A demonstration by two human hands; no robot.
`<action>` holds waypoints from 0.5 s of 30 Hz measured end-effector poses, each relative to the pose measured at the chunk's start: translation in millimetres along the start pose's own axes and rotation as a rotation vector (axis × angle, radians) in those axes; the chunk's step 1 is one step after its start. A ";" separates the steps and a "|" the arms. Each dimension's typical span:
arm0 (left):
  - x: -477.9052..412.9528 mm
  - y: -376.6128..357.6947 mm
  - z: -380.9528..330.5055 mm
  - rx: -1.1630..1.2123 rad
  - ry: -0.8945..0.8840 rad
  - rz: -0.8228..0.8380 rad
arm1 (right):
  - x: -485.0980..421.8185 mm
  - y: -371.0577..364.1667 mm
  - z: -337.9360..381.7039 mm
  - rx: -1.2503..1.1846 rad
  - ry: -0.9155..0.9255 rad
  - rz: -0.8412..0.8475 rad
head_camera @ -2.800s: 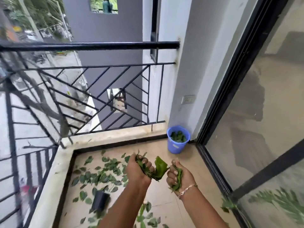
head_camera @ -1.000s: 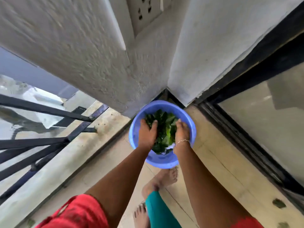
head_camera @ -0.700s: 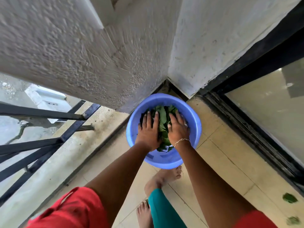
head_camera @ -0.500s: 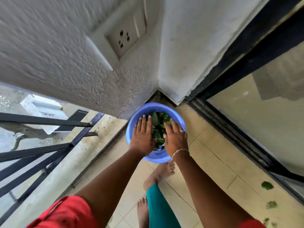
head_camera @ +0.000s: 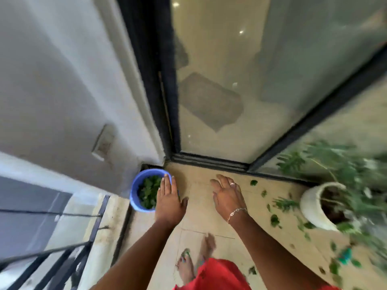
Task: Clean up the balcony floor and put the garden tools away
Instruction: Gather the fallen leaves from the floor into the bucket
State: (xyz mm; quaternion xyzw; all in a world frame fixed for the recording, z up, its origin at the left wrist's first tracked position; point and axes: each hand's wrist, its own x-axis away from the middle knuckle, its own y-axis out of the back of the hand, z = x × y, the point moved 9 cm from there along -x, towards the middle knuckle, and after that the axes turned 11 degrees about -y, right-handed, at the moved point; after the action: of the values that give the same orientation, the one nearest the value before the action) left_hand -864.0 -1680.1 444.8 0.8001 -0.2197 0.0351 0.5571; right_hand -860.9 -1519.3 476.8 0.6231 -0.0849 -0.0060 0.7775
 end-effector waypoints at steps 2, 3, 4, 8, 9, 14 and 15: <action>3.2 -3.3 -46.6 -0.025 -0.092 0.030 | 26.3 24.1 -36.0 0.029 -0.074 -0.049; 5.2 -6.2 -77.1 -0.056 -0.161 0.053 | 43.5 35.6 -58.1 0.038 -0.122 -0.081; 7.2 -9.6 -101.1 -0.081 -0.216 0.075 | 57.0 43.7 -75.5 0.042 -0.161 -0.106; 23.8 -37.5 -193.2 -0.127 -0.365 0.193 | 124.5 64.3 -152.9 0.058 -0.320 -0.175; 29.6 -48.0 -211.8 -0.148 -0.381 0.224 | 141.9 67.2 -170.8 0.060 -0.348 -0.194; 73.6 -106.0 -313.6 -0.263 -0.495 0.269 | 244.4 72.8 -273.4 0.067 -0.519 -0.223; 86.0 -120.2 -335.9 -0.264 -0.512 0.285 | 268.7 73.7 -295.1 0.062 -0.556 -0.228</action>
State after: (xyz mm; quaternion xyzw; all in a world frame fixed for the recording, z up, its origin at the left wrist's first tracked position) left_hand -676.2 -1368.3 491.9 0.6649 -0.4653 -0.1182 0.5722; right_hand -562.1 -1248.2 520.0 0.6266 -0.2243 -0.2609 0.6993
